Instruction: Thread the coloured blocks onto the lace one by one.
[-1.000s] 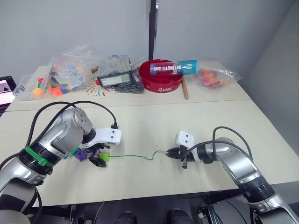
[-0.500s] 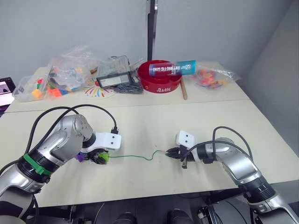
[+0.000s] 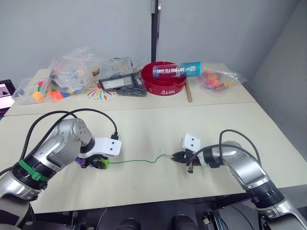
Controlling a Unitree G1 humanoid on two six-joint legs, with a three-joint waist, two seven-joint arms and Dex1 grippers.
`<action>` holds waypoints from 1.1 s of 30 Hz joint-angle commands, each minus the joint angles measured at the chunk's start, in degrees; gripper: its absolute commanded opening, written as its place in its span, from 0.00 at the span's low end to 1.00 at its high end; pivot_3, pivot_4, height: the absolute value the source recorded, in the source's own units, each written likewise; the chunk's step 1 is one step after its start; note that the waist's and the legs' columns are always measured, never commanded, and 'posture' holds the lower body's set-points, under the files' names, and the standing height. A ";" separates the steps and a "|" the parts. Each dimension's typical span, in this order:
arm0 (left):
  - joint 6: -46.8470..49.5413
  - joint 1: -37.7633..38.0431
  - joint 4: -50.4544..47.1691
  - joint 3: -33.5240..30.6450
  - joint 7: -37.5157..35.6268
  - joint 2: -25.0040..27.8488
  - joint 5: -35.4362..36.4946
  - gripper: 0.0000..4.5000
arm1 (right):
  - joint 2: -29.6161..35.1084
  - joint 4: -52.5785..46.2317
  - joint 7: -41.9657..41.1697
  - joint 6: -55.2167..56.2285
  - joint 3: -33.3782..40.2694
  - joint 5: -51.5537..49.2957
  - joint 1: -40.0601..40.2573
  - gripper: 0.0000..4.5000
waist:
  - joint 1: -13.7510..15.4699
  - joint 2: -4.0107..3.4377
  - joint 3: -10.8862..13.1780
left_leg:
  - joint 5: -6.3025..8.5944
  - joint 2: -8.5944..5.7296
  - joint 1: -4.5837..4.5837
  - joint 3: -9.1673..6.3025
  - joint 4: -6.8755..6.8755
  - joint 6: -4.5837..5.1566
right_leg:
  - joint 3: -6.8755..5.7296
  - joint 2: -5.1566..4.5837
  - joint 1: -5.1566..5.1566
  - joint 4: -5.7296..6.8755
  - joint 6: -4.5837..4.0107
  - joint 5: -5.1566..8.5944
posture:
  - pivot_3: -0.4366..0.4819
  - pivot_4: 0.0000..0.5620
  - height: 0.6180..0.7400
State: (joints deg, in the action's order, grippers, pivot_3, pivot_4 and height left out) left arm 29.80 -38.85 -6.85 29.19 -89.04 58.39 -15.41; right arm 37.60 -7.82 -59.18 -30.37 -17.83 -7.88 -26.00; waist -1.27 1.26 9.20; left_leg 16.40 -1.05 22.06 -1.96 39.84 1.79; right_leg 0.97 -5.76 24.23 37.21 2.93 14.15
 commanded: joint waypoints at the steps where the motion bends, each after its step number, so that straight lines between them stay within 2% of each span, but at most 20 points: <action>1: -2.97 1.68 5.41 0.96 -0.52 1.50 -1.44 0.28 | 2.32 0.37 -1.18 1.34 1.77 0.18 -0.13 0.00 | -0.01 -0.01 0.00 | 0.00 0.00 -0.01 0.01 0.00 0.00 | 0.00 0.00 0.00 0.00 0.00 0.00 | 0.48 0.27 1.00; 6: -7.82 4.28 9.65 -1.15 0.49 5.19 -2.52 0.28 | 4.39 1.26 -2.11 2.26 2.29 0.05 -0.14 0.00 | -0.67 -0.07 -0.04 | 0.00 0.05 -0.21 0.11 -0.03 0.01 | 0.08 0.03 0.00 -0.03 -0.02 0.01 | 0.48 0.27 1.00; 9: -9.92 7.53 10.59 -3.24 0.84 8.58 -2.13 0.28 | 4.46 1.46 -2.25 2.48 2.18 -0.03 -0.45 0.00 | -1.39 -0.08 -0.05 | 0.01 0.12 -0.34 0.18 -0.09 0.02 | 0.15 0.08 -0.01 -0.02 -0.05 0.03 | 0.48 0.27 1.00; 14: -12.50 11.05 12.38 -5.94 2.29 11.29 -2.54 0.28 | 4.09 1.66 -2.39 2.64 1.93 -0.14 -0.97 0.00 | -1.46 -0.13 -0.05 | 0.07 0.19 -0.44 0.27 -0.15 0.12 | 0.25 0.15 0.01 0.00 -0.08 0.04 | 0.48 0.27 1.00; 28: -14.53 18.76 17.58 -12.14 5.60 14.44 -2.16 0.28 | 2.96 3.68 -3.32 4.43 0.87 0.87 -2.13 0.00 | -2.06 -0.26 -0.07 | 0.20 0.50 -0.65 0.62 -0.25 0.33 | 0.52 0.45 0.04 -0.01 -0.11 0.04 | 0.48 0.27 1.00; 33: -16.30 19.75 21.39 -13.45 7.26 14.30 -2.70 0.28 | 3.53 4.59 -4.03 5.68 0.97 1.63 -2.22 0.00 | -2.45 -0.55 -0.24 | 0.21 0.56 -0.92 0.79 -0.55 0.33 | 0.69 0.50 0.03 -0.01 -0.15 0.05 | 0.48 0.27 1.00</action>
State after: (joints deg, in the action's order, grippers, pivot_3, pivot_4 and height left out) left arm 12.68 -21.75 8.77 14.47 -83.18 70.86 -15.34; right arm 40.02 -3.26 -63.11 -25.55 -17.78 -6.85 -27.51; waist -3.72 0.71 8.96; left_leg 16.60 -0.46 21.10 -1.14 39.25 2.12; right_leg 1.69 -5.22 24.26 37.19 2.75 14.21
